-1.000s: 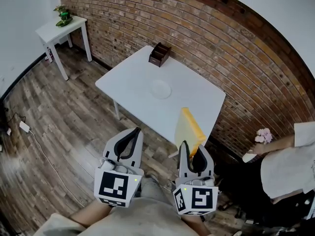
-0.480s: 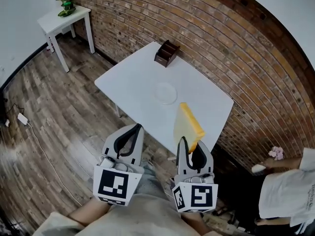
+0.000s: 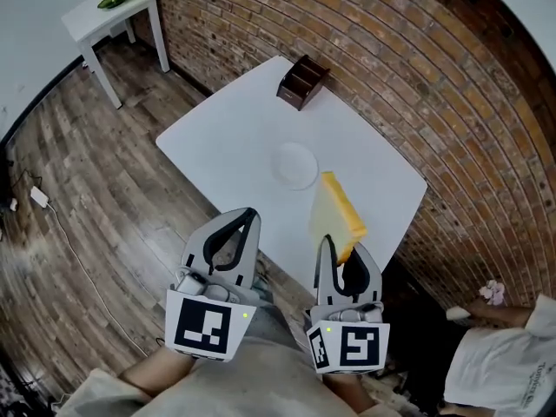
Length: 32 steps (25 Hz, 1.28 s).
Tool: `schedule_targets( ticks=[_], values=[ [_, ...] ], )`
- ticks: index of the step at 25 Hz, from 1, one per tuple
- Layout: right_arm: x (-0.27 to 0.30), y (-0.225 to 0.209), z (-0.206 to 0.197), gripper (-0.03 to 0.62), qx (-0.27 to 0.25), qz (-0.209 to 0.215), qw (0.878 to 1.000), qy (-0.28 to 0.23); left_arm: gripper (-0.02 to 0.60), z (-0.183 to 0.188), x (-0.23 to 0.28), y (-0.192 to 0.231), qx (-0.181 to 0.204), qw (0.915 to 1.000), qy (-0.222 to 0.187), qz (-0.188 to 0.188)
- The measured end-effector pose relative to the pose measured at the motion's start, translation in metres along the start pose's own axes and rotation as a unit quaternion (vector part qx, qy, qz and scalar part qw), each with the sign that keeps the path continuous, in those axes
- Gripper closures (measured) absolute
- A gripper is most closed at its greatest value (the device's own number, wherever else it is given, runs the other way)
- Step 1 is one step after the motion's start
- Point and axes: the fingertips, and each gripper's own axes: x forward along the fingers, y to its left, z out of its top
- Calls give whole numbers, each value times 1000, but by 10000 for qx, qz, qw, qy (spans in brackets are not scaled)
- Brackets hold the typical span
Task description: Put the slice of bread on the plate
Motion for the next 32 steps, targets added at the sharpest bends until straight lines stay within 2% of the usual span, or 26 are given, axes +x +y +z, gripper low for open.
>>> schedule_targets(
  ticks=[8,20,32],
  values=[
    [42,-23,-10,499,42,170,9997,169,572,-7,46,7,16,9998,184,58],
    [94,-36,-26,500,102,538,9979,347,572,-9,87,7,127,9993,335,93],
    [148,-33,-60,500,428,1232,9893,661,572,-25,116,16,-76,9988,468,149]
  ],
)
